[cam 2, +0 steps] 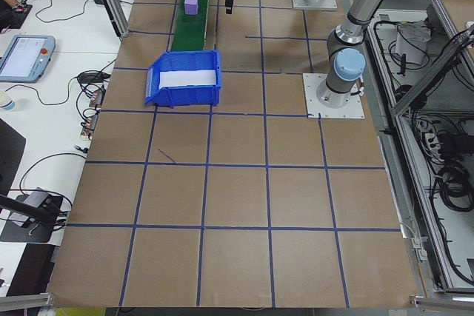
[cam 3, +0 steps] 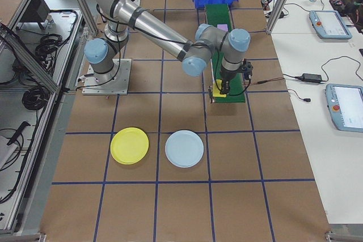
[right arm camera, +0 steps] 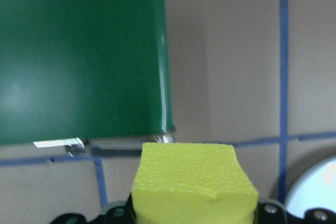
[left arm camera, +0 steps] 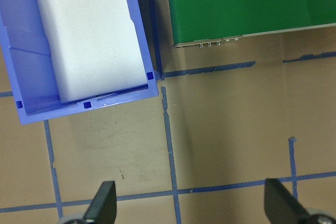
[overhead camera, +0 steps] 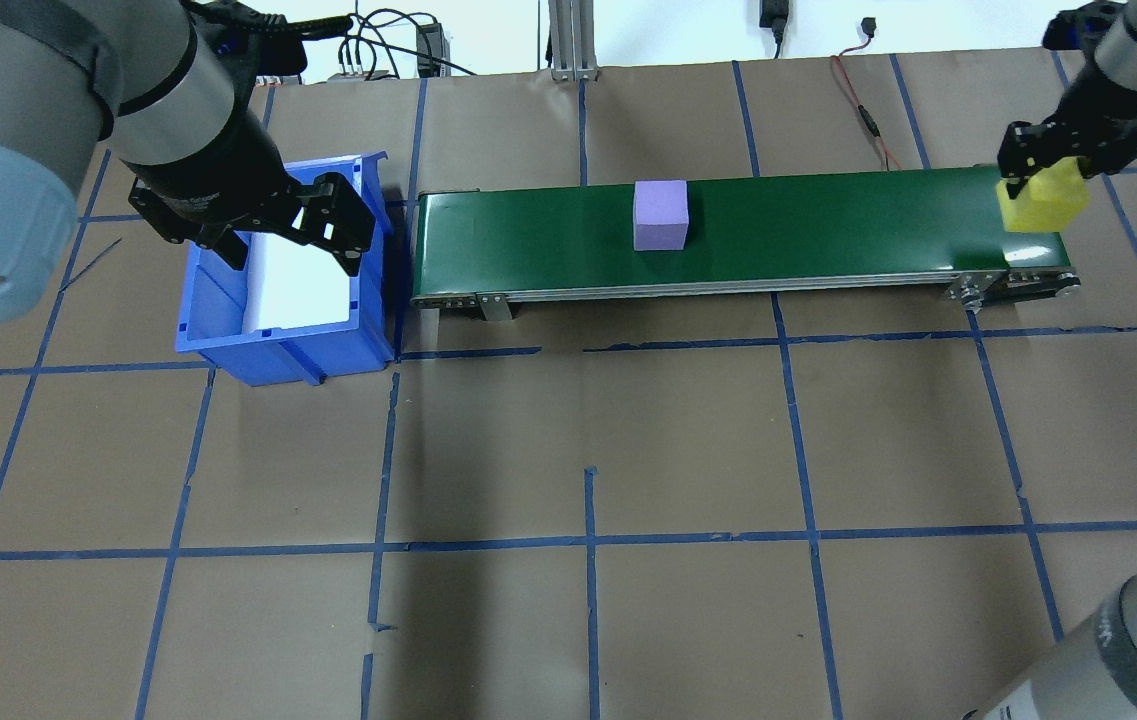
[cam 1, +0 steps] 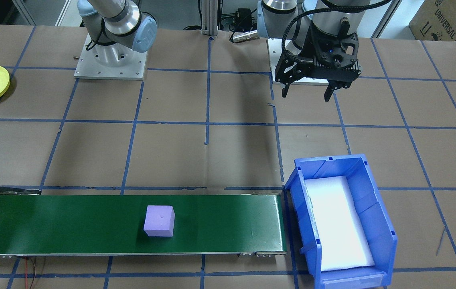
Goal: Move block left to right into plate
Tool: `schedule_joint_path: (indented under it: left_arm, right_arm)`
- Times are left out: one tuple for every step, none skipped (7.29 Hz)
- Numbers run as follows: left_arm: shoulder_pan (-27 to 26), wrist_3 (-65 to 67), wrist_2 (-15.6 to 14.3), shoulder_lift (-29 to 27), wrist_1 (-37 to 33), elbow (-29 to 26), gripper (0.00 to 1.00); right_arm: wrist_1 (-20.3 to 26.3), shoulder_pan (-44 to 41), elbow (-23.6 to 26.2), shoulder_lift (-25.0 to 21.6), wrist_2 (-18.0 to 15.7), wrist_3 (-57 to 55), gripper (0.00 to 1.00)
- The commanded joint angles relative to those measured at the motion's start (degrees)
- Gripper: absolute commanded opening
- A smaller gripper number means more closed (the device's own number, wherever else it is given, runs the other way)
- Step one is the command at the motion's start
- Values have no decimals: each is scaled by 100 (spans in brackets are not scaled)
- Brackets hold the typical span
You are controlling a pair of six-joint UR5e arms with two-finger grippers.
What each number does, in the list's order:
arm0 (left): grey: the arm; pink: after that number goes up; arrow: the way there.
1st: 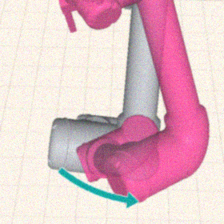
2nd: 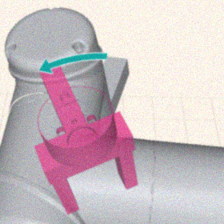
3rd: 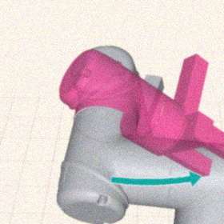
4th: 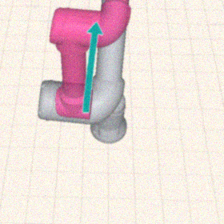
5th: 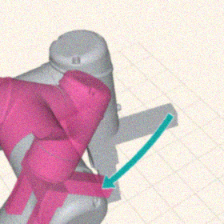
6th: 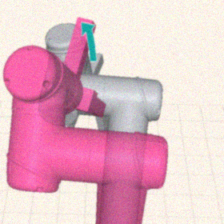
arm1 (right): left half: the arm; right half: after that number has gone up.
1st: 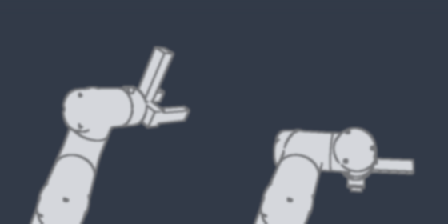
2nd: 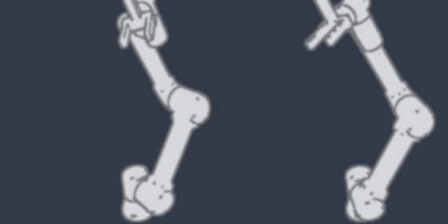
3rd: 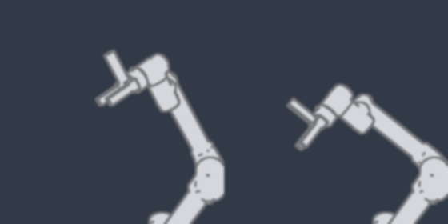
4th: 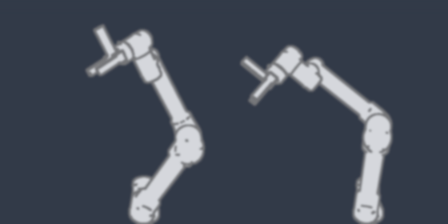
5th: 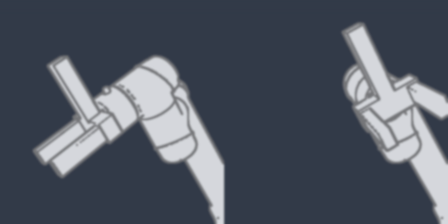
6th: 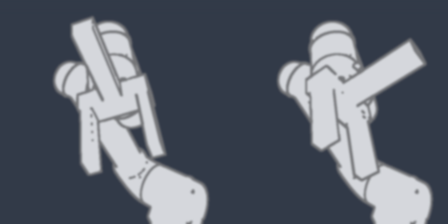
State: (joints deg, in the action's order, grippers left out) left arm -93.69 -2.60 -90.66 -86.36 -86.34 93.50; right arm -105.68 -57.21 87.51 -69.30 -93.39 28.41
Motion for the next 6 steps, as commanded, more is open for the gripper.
schedule_joint_path:
  left_arm:
    - [0,-12,-13,-4,-5,36,100]
    - [17,-21,-13,-13,-5,19,100]
    - [9,-12,-22,-13,3,-16,100]
    - [9,-12,-13,-13,-5,-16,100]
    - [9,-3,-22,-13,-5,-25,100]
    - [9,-12,-13,-13,3,-60,100]
  right_arm:
    - [93,1346,1374,-1020,-451,927,20]
    - [-370,1979,1896,-1146,-452,1599,20]
    - [-461,2638,2110,-1156,-461,2119,20]
    - [-462,3271,2190,-1147,-470,2855,20]
    - [-706,3860,2261,-1139,-426,3341,23]
    - [-735,4197,2435,-1112,-452,3459,37]
